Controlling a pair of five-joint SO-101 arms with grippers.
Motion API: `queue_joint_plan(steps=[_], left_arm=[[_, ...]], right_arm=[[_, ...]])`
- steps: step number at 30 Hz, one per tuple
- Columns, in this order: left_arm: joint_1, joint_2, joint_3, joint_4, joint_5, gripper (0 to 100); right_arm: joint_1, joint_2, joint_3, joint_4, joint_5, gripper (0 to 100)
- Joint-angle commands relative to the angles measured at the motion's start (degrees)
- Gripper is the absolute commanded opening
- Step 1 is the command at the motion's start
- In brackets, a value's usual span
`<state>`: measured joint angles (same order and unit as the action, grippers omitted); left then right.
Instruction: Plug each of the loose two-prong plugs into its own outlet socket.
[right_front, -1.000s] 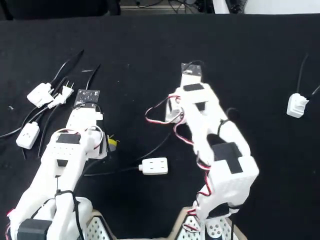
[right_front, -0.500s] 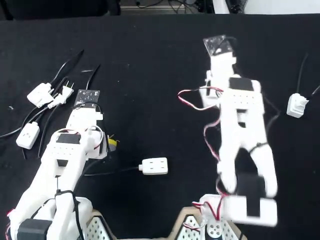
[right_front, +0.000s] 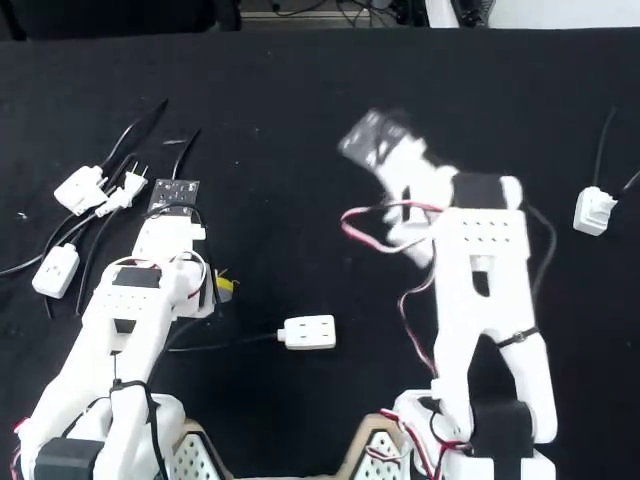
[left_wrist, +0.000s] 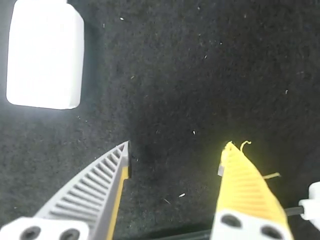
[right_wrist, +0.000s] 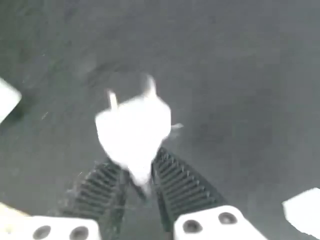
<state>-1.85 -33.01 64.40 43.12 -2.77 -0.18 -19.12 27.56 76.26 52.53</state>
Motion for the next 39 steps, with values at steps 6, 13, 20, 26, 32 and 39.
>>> queue_joint_plan(steps=[6, 13, 20, 26, 32, 39], left_arm=[[0.3, -1.0, -0.2, -0.5, 3.2, 29], [0.3, -0.9, -0.2, -0.5, 3.2, 29], [0.3, -0.9, -0.2, -0.5, 3.2, 29], [0.3, -0.9, -0.2, -0.5, 3.2, 29], [0.3, -1.0, -0.2, -0.5, 3.2, 29], [0.3, -1.1, -0.2, -0.6, 3.2, 29]], right_arm=[[-1.2, -2.5, 18.1, -12.4, 5.5, 1.1], [0.4, -2.4, 22.5, -23.1, 5.3, 1.5], [5.9, -2.5, 15.1, -23.5, 5.9, 1.1], [12.4, -2.5, 6.8, -21.9, 16.0, 1.1], [17.3, -2.1, 6.7, -13.4, 24.5, 1.5], [24.2, -2.5, 2.5, -11.6, 24.6, 18.5]])
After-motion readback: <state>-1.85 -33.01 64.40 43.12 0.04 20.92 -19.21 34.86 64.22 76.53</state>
